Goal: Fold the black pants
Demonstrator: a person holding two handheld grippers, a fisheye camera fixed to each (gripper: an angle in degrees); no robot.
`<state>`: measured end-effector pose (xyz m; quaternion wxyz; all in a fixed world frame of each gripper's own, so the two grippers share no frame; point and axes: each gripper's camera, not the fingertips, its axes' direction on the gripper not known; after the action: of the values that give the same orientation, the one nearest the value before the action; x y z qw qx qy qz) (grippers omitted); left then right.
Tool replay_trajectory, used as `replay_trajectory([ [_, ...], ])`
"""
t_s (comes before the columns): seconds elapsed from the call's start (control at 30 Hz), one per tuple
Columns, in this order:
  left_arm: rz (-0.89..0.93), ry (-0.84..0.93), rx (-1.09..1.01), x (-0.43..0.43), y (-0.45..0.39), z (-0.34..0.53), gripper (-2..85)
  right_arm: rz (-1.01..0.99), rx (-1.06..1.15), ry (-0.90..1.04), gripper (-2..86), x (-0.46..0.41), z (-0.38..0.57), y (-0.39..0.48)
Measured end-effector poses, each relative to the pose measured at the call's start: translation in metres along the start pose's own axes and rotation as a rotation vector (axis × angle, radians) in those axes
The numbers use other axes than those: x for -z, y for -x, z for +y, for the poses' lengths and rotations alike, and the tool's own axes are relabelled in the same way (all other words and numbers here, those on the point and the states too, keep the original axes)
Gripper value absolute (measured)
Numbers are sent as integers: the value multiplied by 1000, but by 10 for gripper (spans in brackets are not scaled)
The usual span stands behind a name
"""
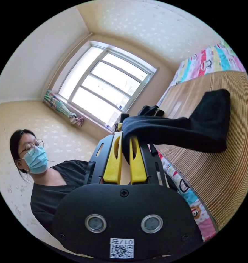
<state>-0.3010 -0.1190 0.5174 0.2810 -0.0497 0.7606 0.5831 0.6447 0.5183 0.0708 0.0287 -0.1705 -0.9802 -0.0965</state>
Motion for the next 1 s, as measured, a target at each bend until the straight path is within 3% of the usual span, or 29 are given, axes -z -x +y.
replay_trajectory([
  [0.17,50,-8,-162,-13,-92,8,51,11,227,-25,1,-12,15,130],
  [0.47,129,-16,-363,-38,-211,15,51,-11,441,-53,1,-42,28,269],
  [0.6,120,-34,-375,-43,-221,2,51,-20,419,-85,1,-56,15,275],
  [0.83,27,-95,-230,-34,-143,-60,51,38,291,-135,1,-86,-56,190],
  [1.0,-6,-67,-405,-41,-178,-54,51,107,449,-103,0,-116,-56,230],
])
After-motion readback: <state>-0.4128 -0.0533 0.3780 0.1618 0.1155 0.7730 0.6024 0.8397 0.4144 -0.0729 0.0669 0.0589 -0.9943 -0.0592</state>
